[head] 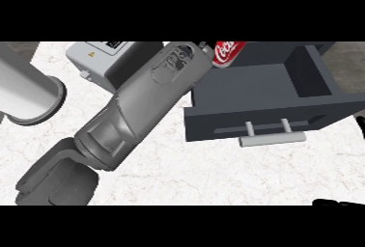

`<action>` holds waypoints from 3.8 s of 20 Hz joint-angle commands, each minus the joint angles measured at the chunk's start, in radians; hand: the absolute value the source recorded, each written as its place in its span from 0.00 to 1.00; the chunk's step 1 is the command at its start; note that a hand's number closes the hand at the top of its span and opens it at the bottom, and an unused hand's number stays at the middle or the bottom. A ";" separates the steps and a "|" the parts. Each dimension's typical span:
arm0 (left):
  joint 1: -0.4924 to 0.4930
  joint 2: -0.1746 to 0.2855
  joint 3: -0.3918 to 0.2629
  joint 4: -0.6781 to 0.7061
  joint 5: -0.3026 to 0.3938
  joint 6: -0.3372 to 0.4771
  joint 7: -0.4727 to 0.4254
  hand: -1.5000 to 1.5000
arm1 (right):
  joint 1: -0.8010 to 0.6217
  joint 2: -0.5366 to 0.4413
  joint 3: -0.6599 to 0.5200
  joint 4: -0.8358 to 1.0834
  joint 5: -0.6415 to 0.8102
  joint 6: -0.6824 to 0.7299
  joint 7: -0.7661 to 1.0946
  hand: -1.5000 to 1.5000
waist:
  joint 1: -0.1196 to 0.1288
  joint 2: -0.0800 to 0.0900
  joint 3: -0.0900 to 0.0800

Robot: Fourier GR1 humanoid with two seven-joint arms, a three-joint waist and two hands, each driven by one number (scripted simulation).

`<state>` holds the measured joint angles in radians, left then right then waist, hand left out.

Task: Pick up the can, place it into the drawer and close the drawer

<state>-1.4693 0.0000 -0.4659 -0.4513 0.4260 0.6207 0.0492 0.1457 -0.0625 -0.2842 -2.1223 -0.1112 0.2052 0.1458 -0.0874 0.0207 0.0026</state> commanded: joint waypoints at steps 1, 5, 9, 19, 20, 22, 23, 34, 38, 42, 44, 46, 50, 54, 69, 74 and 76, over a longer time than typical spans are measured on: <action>0.016 0.000 -0.056 0.022 0.029 0.025 -0.040 1.00 | 0.013 0.019 0.030 0.000 0.041 -0.001 -0.031 0.00 | -0.014 0.002 0.000; 0.024 0.000 -0.100 0.034 0.053 0.042 -0.033 1.00 | -0.014 -0.001 0.007 -0.004 0.003 -0.003 0.008 0.00 | -0.030 0.005 0.000; -0.020 0.000 -0.111 0.093 0.041 0.034 -0.070 1.00 | 0.013 0.037 0.054 -0.010 0.048 -0.005 -0.033 0.00 | -0.031 0.009 0.001; 0.061 0.000 -0.172 0.084 0.104 0.145 -0.092 0.00 | -0.039 0.021 0.067 -0.052 0.041 -0.025 0.049 0.00 | -0.049 0.012 -0.001; 0.038 0.000 -0.166 0.078 0.117 0.148 -0.078 0.00 | -0.066 -0.009 0.029 -0.012 0.024 -0.008 0.008 0.00 | -0.049 0.014 0.000; 0.077 0.000 -0.184 0.063 0.123 0.160 -0.103 0.00 | -0.002 0.006 0.021 -0.025 -0.001 0.008 -0.007 0.00 | -0.052 0.008 0.001; 0.067 0.000 -0.183 0.067 0.132 0.175 -0.104 0.00 | -0.074 0.006 0.061 -0.002 0.047 -0.019 0.030 0.00 | -0.050 0.017 0.000; 0.087 0.000 -0.168 0.024 0.221 0.207 -0.144 0.00 | -0.055 -0.071 0.087 -0.097 0.256 -0.006 -0.076 0.00 | -0.033 0.008 -0.001; 0.037 0.000 -0.128 0.061 0.255 0.160 -0.143 0.00 | -0.052 -0.134 0.068 -0.123 0.298 0.024 -0.109 0.00 | -0.024 0.006 -0.001; 0.035 0.000 -0.117 0.041 0.284 0.186 -0.186 0.00 | -0.068 -0.120 0.147 -0.100 0.444 -0.013 -0.150 0.00 | -0.001 0.004 -0.001; 0.056 0.000 -0.118 0.023 0.286 0.189 -0.208 0.00 | -0.065 -0.155 0.144 -0.100 0.513 -0.012 -0.132 0.00 | 0.022 -0.004 -0.002; 0.035 0.000 -0.181 -0.021 0.286 0.269 -0.149 0.00 | -0.107 -0.183 0.181 -0.056 0.602 -0.020 -0.159 0.00 | 0.021 -0.007 -0.001; -0.002 0.000 -0.144 0.021 0.287 0.229 -0.165 0.00 | -0.157 -0.189 0.280 0.004 0.802 -0.070 -0.146 0.00 | 0.051 -0.006 -0.002; -0.001 0.000 -0.135 0.042 0.279 0.200 -0.157 0.00 | -0.185 -0.177 0.392 0.084 0.973 -0.107 -0.129 0.00 | 0.076 -0.010 -0.003; 0.081 0.179 -0.162 -0.263 0.201 0.216 0.073 0.00 | -0.351 -0.118 0.318 0.678 1.156 -0.427 -0.230 0.00 | 0.134 -0.032 -0.002; 0.174 0.266 -0.178 -0.371 0.175 0.197 0.111 0.00 | -0.463 -0.058 0.319 0.861 1.231 -0.532 -0.212 0.00 | 0.145 -0.024 -0.002; 0.165 0.292 -0.202 -0.437 0.159 0.217 0.168 0.00 | -0.463 -0.078 0.309 0.901 1.250 -0.524 -0.211 0.00 | 0.153 -0.030 -0.002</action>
<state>-1.3181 0.2357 -0.6464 -0.7919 0.6022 0.8294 0.1430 -0.2848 -0.1775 0.0232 -1.3750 1.1078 -0.2892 -0.0850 0.0461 -0.0216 -0.0182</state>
